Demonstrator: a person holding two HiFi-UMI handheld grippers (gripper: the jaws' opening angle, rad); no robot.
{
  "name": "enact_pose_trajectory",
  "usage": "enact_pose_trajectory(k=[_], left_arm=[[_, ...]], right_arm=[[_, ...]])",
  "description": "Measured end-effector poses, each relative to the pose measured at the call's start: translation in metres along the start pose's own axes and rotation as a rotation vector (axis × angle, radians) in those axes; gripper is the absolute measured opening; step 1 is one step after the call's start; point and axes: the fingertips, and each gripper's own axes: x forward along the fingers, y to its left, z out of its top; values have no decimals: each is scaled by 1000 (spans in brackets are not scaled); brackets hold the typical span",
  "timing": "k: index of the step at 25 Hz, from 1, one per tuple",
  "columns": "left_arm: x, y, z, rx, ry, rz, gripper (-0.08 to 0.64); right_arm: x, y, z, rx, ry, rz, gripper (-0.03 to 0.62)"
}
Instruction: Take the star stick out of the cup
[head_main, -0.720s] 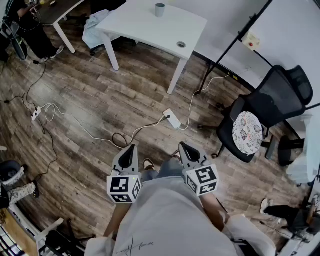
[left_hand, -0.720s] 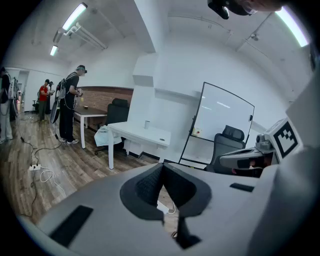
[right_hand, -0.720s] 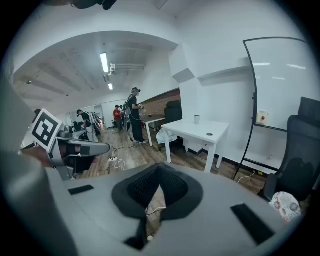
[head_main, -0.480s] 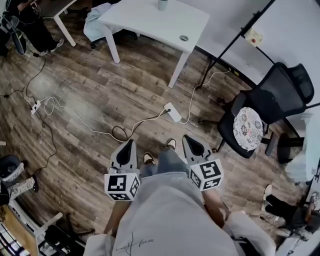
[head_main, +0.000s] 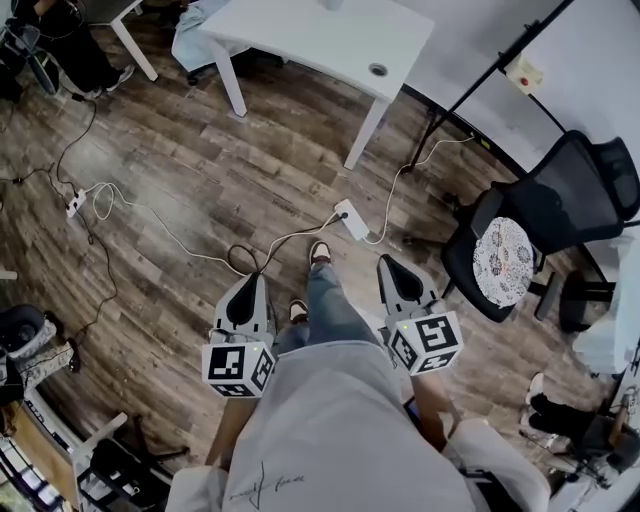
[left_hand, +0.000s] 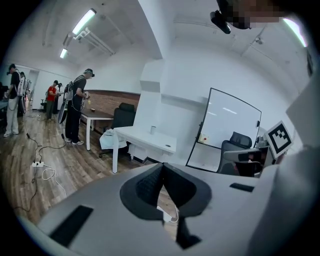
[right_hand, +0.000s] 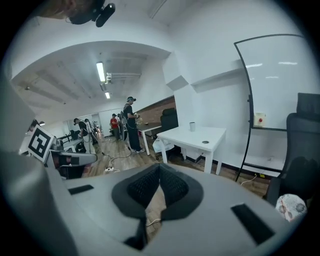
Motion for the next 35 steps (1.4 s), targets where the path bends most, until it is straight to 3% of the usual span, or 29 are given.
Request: enact_pose_trajectory(k=[18, 27, 35], left_arm=[[179, 19, 92, 31, -10, 8, 8], [209, 19, 99, 3, -1, 24, 8], [230, 49, 103, -37, 2, 50, 8]], right_arm=[[149, -97, 78, -17, 13, 84, 9], [183, -103, 86, -23, 56, 166, 9], [221, -88, 91, -57, 104, 224, 9]])
